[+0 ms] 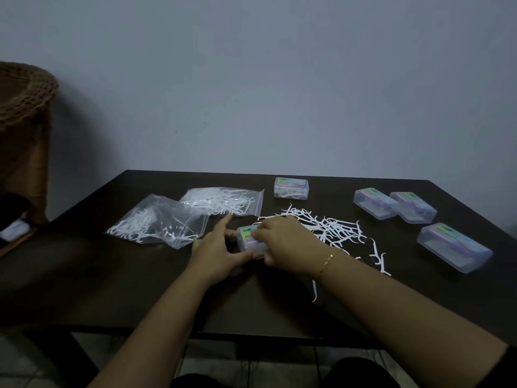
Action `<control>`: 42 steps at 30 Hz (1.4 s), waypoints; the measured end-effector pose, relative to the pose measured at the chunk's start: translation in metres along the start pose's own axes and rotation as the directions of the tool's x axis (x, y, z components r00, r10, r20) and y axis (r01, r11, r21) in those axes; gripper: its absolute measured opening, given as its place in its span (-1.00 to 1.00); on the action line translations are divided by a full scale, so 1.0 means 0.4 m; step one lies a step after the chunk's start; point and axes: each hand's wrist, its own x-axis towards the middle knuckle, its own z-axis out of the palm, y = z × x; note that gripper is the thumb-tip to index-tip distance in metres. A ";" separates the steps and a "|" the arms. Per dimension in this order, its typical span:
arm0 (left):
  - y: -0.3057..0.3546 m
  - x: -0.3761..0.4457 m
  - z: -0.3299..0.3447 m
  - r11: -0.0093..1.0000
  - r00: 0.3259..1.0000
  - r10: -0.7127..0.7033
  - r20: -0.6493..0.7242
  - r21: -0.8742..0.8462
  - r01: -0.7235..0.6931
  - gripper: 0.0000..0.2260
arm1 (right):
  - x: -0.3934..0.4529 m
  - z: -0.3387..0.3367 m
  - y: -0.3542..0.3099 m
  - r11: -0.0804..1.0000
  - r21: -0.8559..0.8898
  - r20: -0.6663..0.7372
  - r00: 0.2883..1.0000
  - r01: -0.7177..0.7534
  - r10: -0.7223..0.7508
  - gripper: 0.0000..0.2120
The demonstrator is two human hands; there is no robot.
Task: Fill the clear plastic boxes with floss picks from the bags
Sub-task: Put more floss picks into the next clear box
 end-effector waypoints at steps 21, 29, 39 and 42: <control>-0.035 0.012 0.006 0.999 0.999 -0.034 -0.016 -0.040 0.033 -0.14 | 0.089 -0.018 0.040 0.879 0.376 -0.274 0.871 -0.294 0.409 -0.87; -0.009 -0.002 0.000 0.996 0.997 -0.063 -0.048 -0.060 0.060 -0.18 | 0.083 0.000 0.042 0.837 0.427 0.156 0.940 -0.342 0.305 -0.71; 0.035 -0.028 -0.009 0.999 0.995 -0.041 -0.096 0.001 0.042 -0.20 | -0.154 0.007 0.101 0.706 0.571 0.049 0.876 -0.419 0.480 -0.72; 0.050 -0.039 -0.015 0.998 0.985 -0.058 -0.165 -0.010 0.057 -0.23 | -0.239 0.027 0.109 0.685 0.548 0.044 0.835 -0.480 0.549 -0.72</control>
